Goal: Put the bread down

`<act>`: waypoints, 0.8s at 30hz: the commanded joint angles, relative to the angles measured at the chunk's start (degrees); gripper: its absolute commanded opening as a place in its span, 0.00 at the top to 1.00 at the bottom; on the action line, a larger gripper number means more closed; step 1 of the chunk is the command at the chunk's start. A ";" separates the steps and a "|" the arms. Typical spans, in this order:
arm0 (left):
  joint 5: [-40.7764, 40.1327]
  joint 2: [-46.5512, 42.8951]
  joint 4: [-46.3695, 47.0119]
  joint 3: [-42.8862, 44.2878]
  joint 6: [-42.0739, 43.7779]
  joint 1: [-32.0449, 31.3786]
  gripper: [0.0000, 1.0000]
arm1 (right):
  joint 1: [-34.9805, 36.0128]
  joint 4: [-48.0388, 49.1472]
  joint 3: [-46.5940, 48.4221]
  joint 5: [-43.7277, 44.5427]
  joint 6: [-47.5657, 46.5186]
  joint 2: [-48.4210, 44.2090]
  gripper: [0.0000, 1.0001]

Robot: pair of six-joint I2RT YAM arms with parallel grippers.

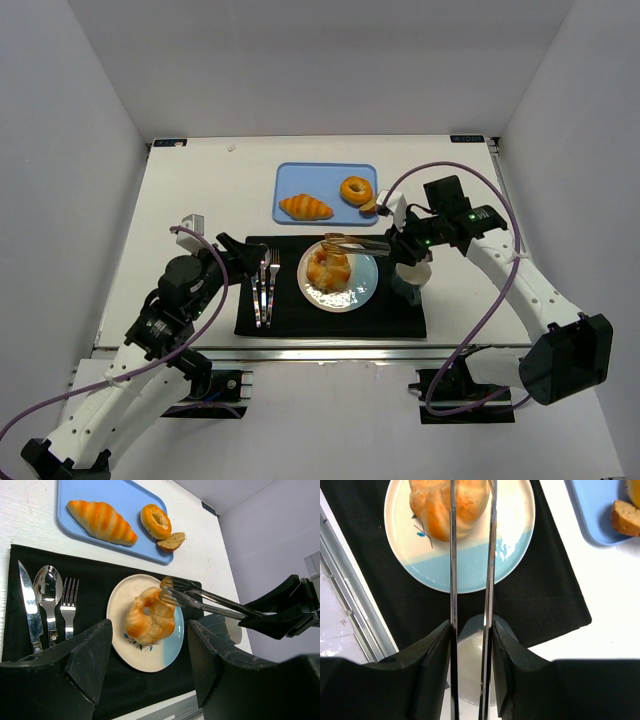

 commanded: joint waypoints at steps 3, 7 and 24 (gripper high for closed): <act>0.01 -0.66 -0.66 1.53 0.11 0.00 0.29 | 0.41 2.61 3.05 -1.19 1.73 -0.53 0.58; 0.01 -0.58 -0.39 1.44 0.20 0.00 0.29 | 0.41 3.22 3.40 -0.40 2.25 0.00 0.58; -0.34 -0.58 -0.22 1.70 0.37 0.00 0.29 | -4.16 19.65 15.27 16.30 6.83 17.57 0.67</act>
